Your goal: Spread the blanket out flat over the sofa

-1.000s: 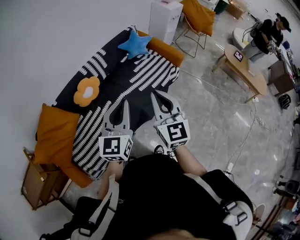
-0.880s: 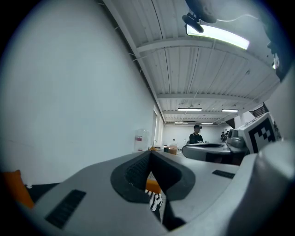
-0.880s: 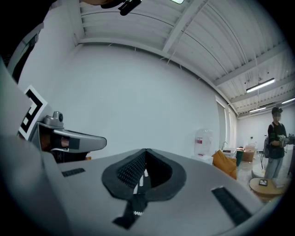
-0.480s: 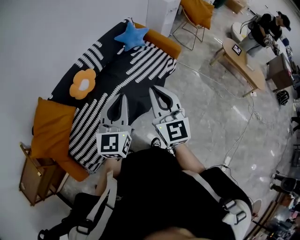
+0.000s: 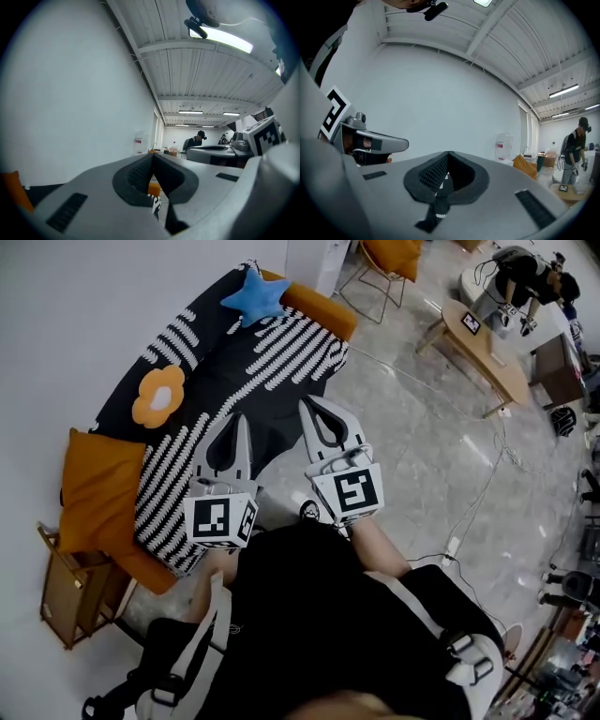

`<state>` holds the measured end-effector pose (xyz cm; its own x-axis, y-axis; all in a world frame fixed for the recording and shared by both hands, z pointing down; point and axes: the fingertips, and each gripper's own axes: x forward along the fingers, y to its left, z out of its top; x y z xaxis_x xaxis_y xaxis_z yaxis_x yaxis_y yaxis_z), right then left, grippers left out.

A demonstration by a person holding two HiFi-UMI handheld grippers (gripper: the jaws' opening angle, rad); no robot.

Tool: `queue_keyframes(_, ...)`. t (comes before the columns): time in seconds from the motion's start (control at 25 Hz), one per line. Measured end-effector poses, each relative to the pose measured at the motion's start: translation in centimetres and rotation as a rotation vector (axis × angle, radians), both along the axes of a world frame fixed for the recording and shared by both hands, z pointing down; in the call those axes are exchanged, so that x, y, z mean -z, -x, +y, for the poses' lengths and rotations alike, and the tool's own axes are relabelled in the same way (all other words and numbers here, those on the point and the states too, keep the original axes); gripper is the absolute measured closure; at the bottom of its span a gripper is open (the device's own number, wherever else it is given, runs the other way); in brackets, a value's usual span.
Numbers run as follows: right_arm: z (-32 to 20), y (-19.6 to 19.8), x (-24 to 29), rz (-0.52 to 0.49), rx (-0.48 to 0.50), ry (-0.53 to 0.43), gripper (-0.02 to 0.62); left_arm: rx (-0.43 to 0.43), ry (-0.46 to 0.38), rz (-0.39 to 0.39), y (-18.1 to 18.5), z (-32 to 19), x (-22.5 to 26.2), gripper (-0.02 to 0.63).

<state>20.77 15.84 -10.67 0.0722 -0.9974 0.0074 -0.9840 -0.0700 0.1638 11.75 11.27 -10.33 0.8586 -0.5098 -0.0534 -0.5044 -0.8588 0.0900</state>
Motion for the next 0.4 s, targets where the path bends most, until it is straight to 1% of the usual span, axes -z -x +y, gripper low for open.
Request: queue_keyframes(0.4, 0.36, -1.06, -0.01, 0.005, -0.019, -0.007, 0.588, -0.010, -0.003, 0.000, -0.75, 0.26, -0.08, 0.584)
